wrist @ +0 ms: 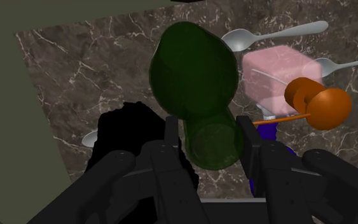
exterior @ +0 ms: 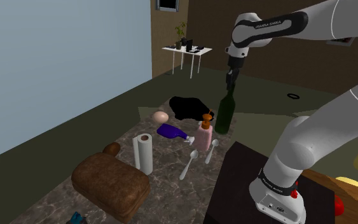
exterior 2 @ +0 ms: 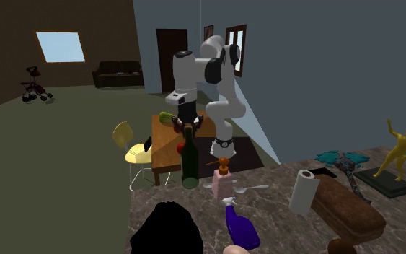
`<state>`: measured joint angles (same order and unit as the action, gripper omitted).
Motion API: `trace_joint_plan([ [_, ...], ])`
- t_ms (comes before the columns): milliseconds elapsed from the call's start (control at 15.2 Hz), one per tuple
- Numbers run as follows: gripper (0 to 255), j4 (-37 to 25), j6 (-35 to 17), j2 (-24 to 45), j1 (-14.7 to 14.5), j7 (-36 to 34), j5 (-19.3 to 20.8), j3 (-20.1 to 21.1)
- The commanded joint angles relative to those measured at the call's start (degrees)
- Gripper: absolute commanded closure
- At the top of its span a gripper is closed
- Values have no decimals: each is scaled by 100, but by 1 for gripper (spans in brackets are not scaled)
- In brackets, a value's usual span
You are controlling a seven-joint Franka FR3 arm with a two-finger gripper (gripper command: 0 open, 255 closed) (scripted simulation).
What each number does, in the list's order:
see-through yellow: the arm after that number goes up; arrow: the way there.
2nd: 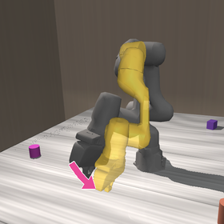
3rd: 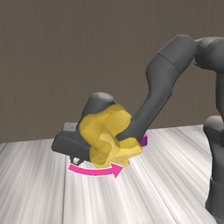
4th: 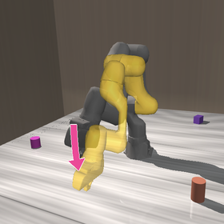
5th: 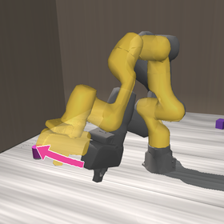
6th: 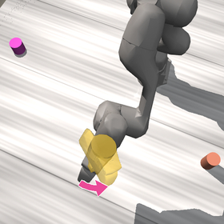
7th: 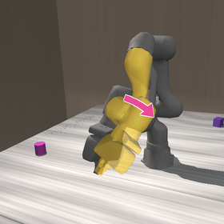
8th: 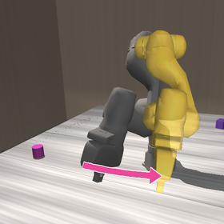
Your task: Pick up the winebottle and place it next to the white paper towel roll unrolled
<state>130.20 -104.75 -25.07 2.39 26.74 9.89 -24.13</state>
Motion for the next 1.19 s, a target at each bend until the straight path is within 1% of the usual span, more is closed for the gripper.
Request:
trace_joint_plan([
  [0, 255, -137, 158, -22, -1, 8, -5, 16],
  [1122, 255, -1509, 1452, 61, -70, 53, -120, 150],
])
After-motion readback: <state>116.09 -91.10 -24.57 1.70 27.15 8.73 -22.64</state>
